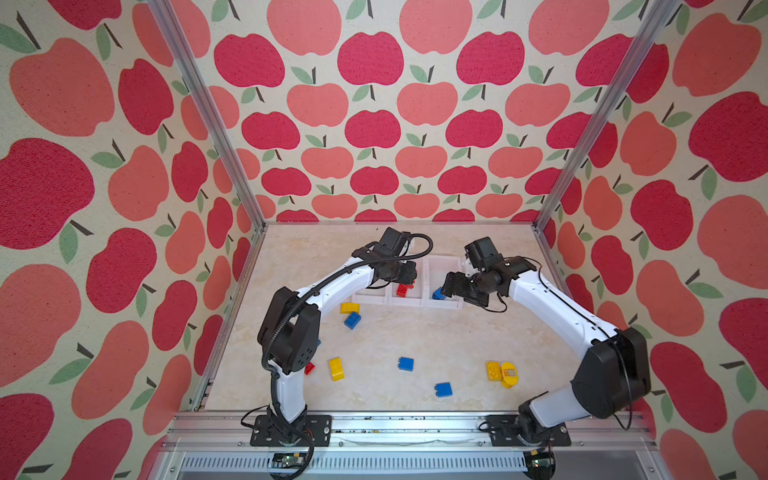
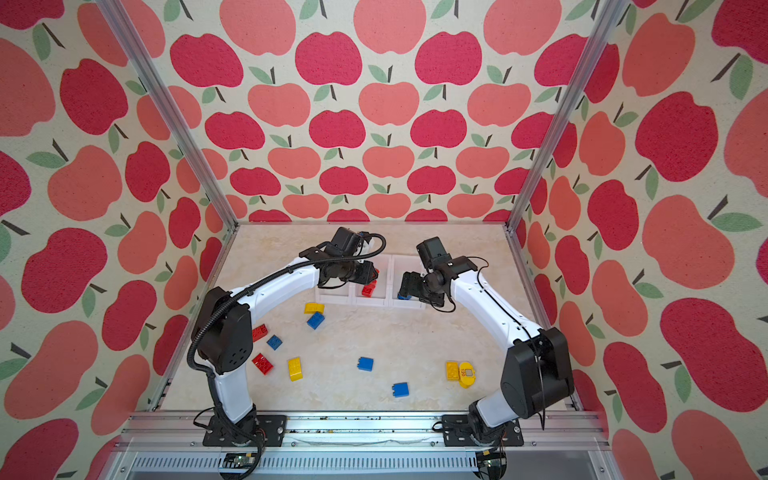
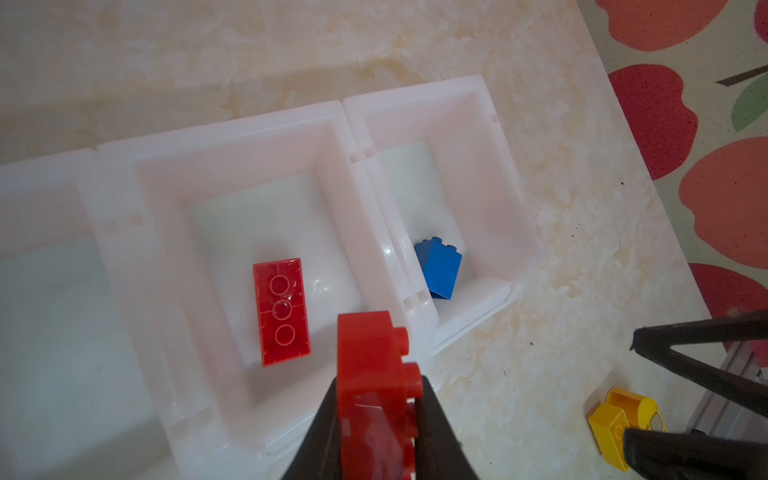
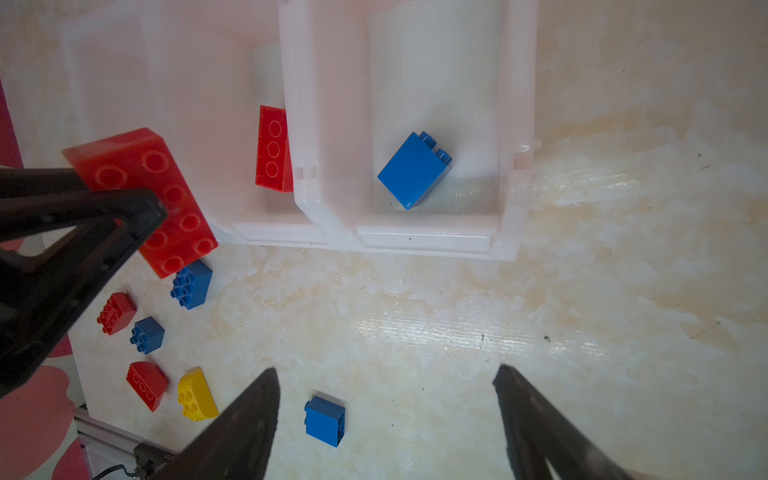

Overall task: Sort the legos into containers by color
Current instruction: 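Carry the red brick over the bin and release it beside the other red brick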

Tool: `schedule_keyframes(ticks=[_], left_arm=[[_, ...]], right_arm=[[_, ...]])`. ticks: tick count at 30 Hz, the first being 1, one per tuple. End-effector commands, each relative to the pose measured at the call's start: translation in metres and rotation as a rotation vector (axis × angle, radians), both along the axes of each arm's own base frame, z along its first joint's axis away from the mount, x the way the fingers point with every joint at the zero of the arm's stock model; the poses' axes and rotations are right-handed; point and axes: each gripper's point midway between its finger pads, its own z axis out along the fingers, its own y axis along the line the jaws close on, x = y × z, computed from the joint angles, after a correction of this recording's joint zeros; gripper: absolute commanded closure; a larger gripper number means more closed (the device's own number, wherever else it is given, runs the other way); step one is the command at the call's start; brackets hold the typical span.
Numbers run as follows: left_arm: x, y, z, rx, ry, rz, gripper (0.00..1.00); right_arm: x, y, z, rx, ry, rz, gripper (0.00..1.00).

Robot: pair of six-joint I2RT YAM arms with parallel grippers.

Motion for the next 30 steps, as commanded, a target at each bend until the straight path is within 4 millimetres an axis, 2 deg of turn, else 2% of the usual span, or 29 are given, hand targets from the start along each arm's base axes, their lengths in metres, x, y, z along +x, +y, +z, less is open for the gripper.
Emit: schedule_keyframes(ticks=[1,5,13,14,18,21,30], left_arm=[[0.013,-0.020,0.008,-0.060,-0.039,-0.049,0.91],[0.024,-0.025,-0.009,-0.046,-0.037,-0.047,0.90],[0.043,-0.023,-0.038,0.012,-0.040,-0.010,0.88],[0.045,-0.024,-0.040,0.013,-0.042,-0.009,0.86],[0.049,-0.026,-0.041,0.010,-0.044,-0.007,0.63],[0.049,-0.026,-0.040,0.006,-0.045,-0.004,0.53],[0.048,-0.022,-0.024,-0.006,-0.072,0.010,0.44]], right_arm=[[-0.006,-0.006,0.006,0.029,-0.008,-0.034,0.15],[-0.011,-0.012,0.010,0.026,-0.018,-0.050,0.15],[-0.015,-0.021,0.014,0.021,-0.034,-0.068,0.14],[-0.016,-0.021,0.014,0.020,-0.033,-0.067,0.14],[-0.017,-0.023,0.012,0.020,-0.028,-0.070,0.14],[-0.017,-0.023,0.010,0.019,-0.021,-0.072,0.14],[-0.024,-0.029,0.001,-0.002,0.017,-0.081,0.14]])
